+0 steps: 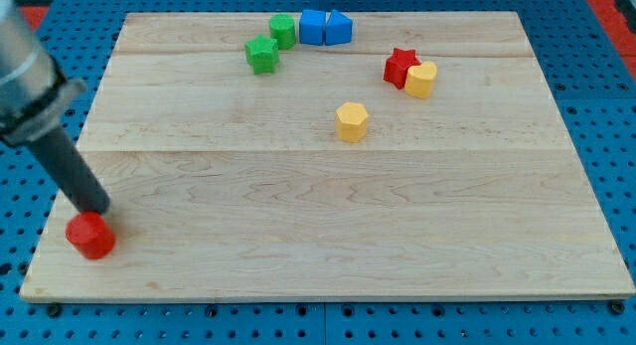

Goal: Slide yellow hexagon to the bottom left

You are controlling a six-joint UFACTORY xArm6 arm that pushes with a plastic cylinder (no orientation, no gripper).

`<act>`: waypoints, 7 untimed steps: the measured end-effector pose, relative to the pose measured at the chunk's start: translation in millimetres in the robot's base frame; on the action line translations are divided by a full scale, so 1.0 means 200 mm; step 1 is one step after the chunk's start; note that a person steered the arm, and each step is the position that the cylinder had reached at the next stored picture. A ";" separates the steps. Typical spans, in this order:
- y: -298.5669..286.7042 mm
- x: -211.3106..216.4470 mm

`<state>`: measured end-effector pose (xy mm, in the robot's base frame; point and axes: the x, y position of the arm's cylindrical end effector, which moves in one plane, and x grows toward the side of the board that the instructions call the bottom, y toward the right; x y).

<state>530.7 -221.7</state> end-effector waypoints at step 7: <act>0.41 -0.59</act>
<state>413.6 -139.2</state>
